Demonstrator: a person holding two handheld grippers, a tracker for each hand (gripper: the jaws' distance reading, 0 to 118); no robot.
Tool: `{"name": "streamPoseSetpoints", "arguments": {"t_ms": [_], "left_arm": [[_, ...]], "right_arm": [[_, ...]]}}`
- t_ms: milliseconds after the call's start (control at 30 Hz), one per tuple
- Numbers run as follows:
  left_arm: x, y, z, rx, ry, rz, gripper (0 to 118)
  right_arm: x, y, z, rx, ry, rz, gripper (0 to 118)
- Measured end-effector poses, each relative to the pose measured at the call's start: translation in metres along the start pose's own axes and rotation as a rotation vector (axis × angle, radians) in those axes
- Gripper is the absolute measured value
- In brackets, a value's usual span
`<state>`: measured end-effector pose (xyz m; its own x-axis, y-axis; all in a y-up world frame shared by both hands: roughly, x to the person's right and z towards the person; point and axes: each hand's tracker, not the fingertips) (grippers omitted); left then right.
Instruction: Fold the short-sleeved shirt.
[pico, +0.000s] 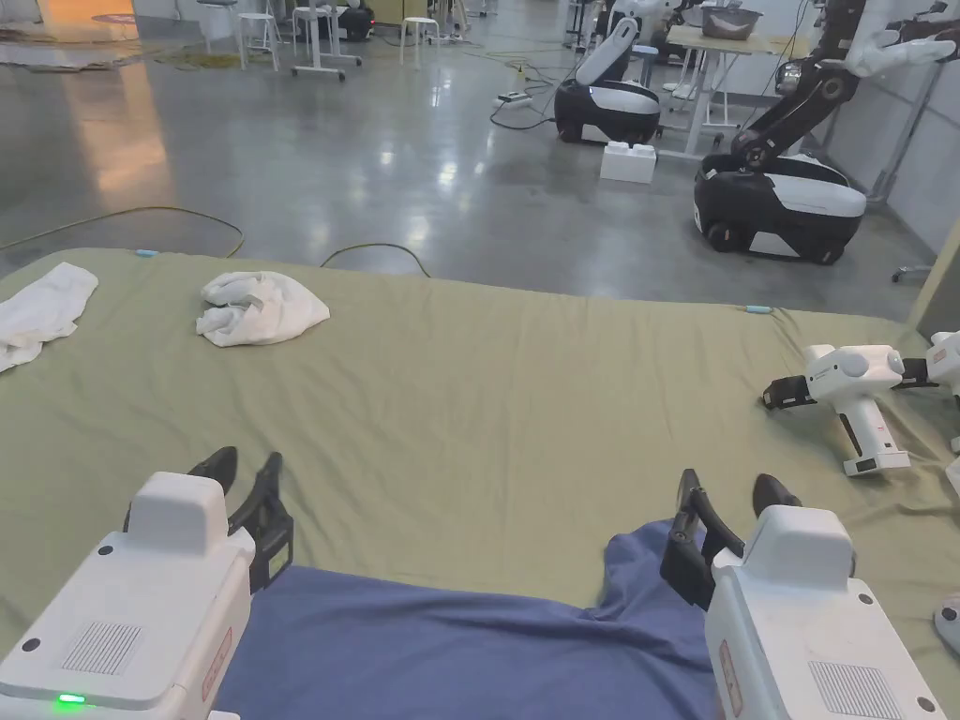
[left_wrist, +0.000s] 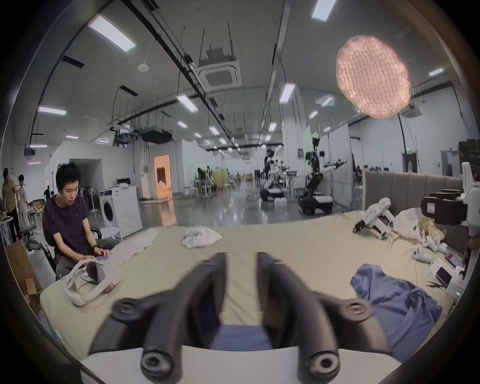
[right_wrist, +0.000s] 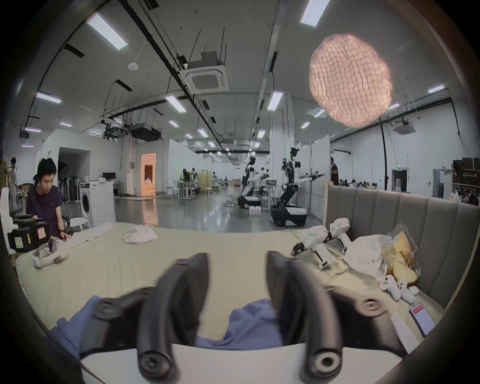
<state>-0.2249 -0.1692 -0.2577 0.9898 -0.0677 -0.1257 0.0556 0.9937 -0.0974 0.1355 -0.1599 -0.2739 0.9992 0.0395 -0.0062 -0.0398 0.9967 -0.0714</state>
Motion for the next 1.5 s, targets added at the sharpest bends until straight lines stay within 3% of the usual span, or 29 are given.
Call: {"name": "streamPoseSetpoints", "arguments": {"t_ms": [33,67,133,367,700,833,967,1033,1133,1200,1267,1367,1400,1433,1500], "left_arm": [[0.001,0.001,0.001,0.005,0.010,-0.005,4],[0.002,0.003,0.001,0.012,0.028,-0.013,1],[0.000,0.003,0.002,0.020,0.045,-0.001,0],[-0.030,-0.015,-0.021,-0.073,0.090,0.045,0],[-0.094,-0.092,-0.152,-0.647,-0.035,0.158,0],[-0.103,-0.119,-0.193,-0.812,-0.067,0.202,17],[-0.100,-0.143,-0.225,-0.914,-0.102,0.210,64],[-0.093,-0.150,-0.231,-0.950,-0.077,0.177,68],[-0.084,-0.163,-0.238,-0.989,-0.076,0.159,66],[-0.074,-0.168,-0.235,-0.987,-0.051,0.073,60],[-0.063,-0.167,-0.229,-0.977,-0.057,0.060,45],[-0.056,-0.164,-0.225,-0.944,-0.073,0.022,34],[-0.059,-0.162,-0.227,-0.936,-0.083,0.017,11],[-0.059,-0.161,-0.227,-0.929,-0.132,0.028,0],[-0.061,-0.160,-0.226,-0.933,-0.125,0.033,0]], "right_arm": [[-0.002,0.002,0.000,0.007,0.006,0.001,13],[-0.003,0.004,-0.001,0.005,0.011,0.002,6],[-0.005,0.006,-0.002,0.003,0.000,-0.002,1],[-0.002,0.001,-0.005,0.025,-0.031,-0.010,0],[0.008,-0.019,-0.021,-0.086,-0.032,0.030,0],[0.015,-0.028,-0.026,-0.145,-0.032,0.048,0],[0.023,-0.040,-0.029,-0.199,-0.050,0.069,0],[0.028,-0.046,-0.030,-0.224,-0.062,0.068,0],[0.036,-0.054,-0.031,-0.263,-0.079,0.064,0],[0.040,-0.059,-0.032,-0.288,-0.089,0.056,0],[0.045,-0.064,-0.034,-0.307,-0.099,0.046,0],[0.055,-0.069,-0.040,-0.347,-0.110,0.030,0],[0.059,-0.070,-0.045,-0.373,-0.108,0.022,1],[0.065,-0.071,-0.050,-0.386,-0.108,0.009,1],[0.078,-0.074,-0.064,-0.443,-0.090,-0.018,10]]}}
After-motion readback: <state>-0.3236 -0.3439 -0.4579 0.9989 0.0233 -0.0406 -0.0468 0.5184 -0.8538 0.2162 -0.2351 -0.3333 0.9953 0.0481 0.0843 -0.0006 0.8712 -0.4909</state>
